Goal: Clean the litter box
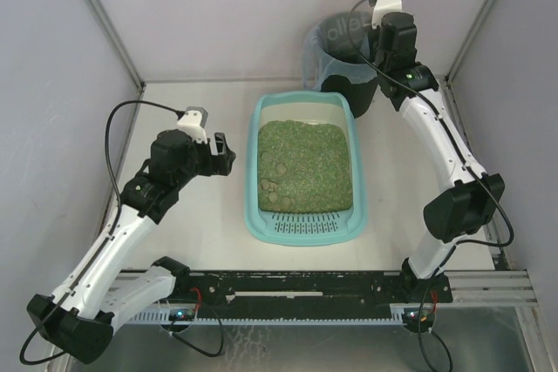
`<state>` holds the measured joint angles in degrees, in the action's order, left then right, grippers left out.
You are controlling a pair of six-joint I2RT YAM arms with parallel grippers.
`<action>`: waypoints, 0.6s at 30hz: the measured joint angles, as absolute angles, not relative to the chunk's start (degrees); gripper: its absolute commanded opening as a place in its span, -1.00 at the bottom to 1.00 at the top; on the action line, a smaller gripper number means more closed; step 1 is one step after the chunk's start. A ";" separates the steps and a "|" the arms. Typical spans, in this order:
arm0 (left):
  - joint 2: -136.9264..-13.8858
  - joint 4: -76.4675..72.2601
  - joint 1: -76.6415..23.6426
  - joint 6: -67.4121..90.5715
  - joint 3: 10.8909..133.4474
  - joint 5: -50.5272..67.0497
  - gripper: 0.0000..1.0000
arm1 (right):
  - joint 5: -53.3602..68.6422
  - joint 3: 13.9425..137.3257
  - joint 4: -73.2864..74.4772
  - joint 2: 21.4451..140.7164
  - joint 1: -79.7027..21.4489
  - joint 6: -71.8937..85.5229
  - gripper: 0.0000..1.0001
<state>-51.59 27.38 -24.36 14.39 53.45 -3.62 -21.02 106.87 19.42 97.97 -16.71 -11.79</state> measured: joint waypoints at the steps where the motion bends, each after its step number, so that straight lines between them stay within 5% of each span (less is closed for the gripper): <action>1: -51.72 27.38 -24.34 14.39 53.45 -3.62 0.70 | -21.43 106.87 19.31 97.97 -16.75 -12.53 -1.00; 6: -52.27 27.40 -24.34 14.39 53.45 -3.62 0.68 | -18.55 104.51 19.51 95.53 -17.63 -12.08 -1.00; 13: -53.08 27.64 -24.34 14.37 53.45 -3.66 0.63 | -7.03 81.60 13.06 74.67 -21.41 -2.13 -1.00; 18: -53.80 27.66 -24.34 14.37 53.45 -3.05 0.62 | 2.22 76.44 12.32 66.11 -21.89 6.07 -1.00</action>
<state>-53.80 27.66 -24.34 14.37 53.45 -3.05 2.22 76.44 12.32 66.11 -21.89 6.07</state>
